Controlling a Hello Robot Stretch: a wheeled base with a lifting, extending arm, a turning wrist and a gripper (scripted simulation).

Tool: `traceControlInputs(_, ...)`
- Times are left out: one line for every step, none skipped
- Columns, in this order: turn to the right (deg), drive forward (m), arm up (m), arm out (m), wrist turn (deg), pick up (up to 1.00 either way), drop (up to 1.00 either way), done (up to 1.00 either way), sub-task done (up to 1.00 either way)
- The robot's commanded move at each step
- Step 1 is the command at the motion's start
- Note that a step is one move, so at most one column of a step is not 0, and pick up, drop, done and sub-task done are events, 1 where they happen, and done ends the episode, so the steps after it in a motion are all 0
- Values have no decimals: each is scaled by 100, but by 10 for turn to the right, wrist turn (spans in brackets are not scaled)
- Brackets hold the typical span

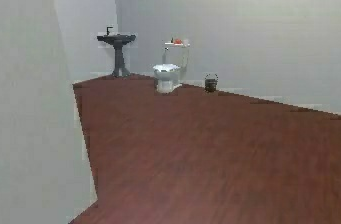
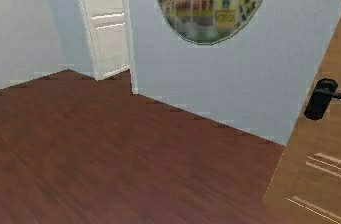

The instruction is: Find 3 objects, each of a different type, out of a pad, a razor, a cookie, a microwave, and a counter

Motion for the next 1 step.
traceControlInputs(0, 100, 0, 0, 0, 0, 0, 0, 0)
